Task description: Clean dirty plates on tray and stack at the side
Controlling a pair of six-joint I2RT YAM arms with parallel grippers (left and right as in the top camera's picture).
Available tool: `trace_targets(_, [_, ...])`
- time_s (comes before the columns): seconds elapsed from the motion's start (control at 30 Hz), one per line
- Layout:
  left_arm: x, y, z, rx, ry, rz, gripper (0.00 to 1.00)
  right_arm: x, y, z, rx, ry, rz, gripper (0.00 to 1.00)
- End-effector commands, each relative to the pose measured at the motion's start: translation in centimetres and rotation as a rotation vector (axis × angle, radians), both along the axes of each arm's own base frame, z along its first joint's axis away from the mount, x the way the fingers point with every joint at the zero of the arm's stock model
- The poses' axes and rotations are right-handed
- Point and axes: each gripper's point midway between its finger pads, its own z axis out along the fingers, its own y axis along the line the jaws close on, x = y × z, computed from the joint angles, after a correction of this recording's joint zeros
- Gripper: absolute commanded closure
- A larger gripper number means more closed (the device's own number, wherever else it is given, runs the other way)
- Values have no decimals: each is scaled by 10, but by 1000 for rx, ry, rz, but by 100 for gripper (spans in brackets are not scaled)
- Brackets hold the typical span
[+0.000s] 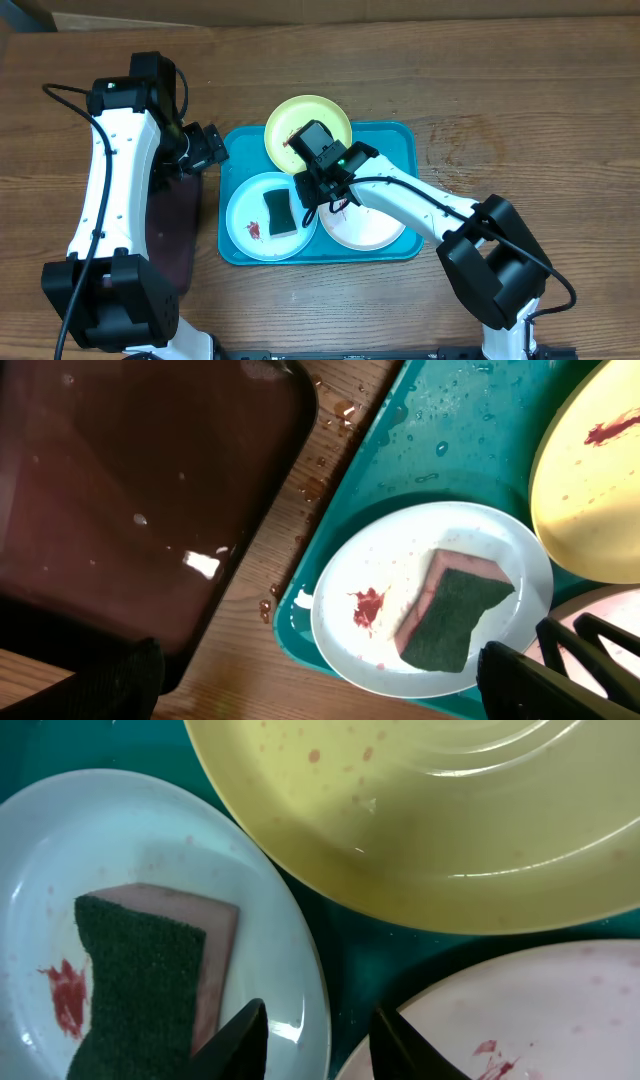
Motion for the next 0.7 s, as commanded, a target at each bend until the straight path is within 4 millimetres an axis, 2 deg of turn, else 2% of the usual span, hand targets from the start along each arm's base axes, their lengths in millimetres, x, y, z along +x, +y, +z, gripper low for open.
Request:
trace_targets(0.0, [2,-2,5,-11,-19,9,0,8,2,-3,-6,-21,-5,67])
trace_targets(0.67, [3,-5,5,-26,-22,8,0,9,3,-22,-25,-14,24,68])
